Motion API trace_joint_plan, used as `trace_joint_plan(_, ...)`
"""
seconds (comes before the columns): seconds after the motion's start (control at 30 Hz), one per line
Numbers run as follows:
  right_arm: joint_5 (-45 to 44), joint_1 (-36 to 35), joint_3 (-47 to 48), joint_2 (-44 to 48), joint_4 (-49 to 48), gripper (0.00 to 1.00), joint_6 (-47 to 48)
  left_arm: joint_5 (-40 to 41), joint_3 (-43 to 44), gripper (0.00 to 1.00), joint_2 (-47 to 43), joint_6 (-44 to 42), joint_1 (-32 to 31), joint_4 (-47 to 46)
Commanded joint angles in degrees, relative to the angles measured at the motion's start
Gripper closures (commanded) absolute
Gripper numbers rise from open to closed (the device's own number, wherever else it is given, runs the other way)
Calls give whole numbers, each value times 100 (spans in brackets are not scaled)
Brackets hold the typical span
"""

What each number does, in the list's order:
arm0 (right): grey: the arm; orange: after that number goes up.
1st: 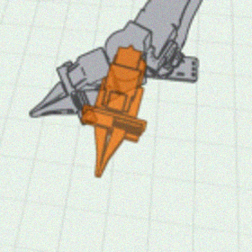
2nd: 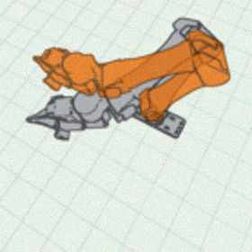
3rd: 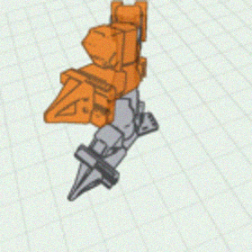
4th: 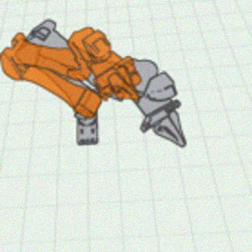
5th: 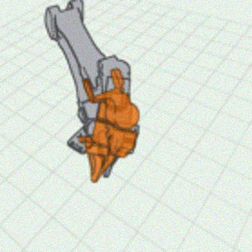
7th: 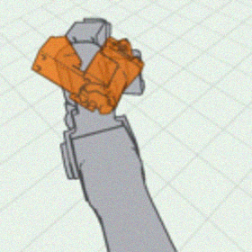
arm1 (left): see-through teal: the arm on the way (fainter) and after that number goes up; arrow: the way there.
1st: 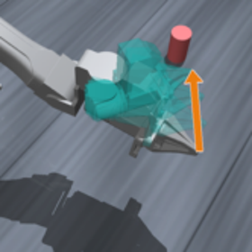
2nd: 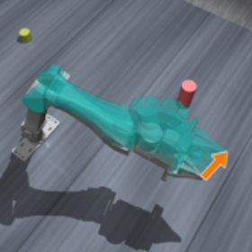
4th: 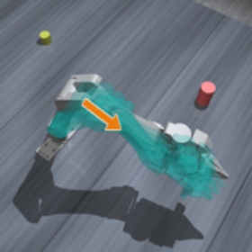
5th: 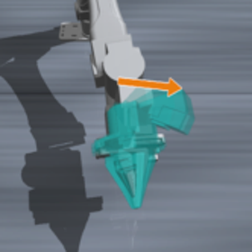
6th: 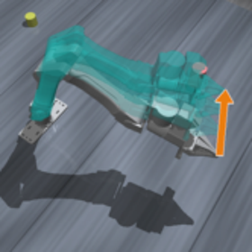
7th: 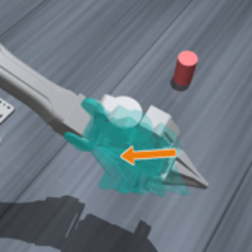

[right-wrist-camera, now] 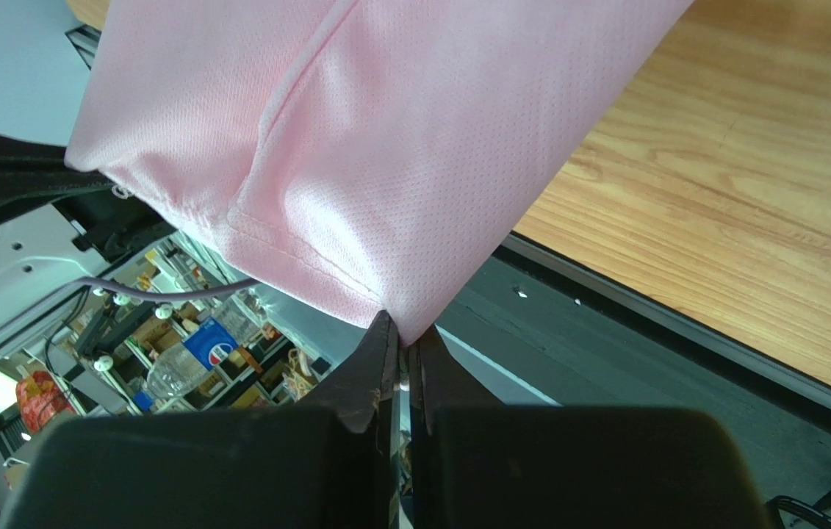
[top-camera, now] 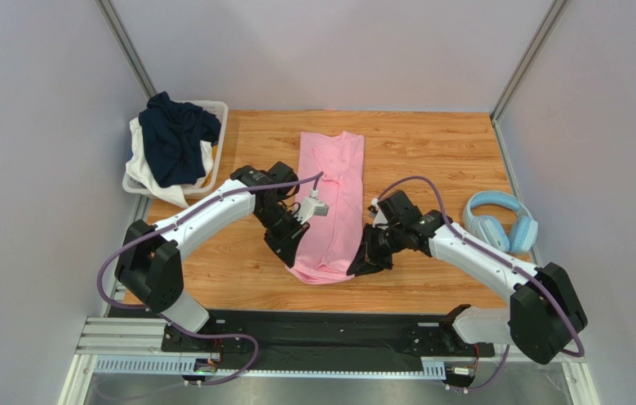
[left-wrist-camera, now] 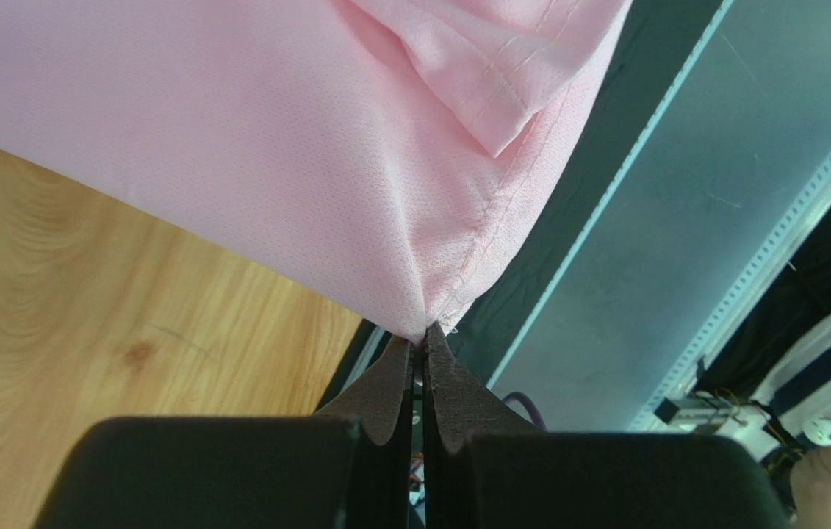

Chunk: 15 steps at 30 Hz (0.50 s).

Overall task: Fold and stack the t-shirts
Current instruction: Fold the folded rectangular tshirt in 1/3 of the way

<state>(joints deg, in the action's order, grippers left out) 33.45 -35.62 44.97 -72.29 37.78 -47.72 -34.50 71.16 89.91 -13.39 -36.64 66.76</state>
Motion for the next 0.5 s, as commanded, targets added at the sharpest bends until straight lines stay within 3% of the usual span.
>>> trace_joint_plan(0.0,47,300,626,-328,89,100,228,286,539,100,87,-50,52,109)
trace_joint_plan(0.47,469,1267,1497,-1558,-349,100,422,778,1989,100,1739,73,1088,-199)
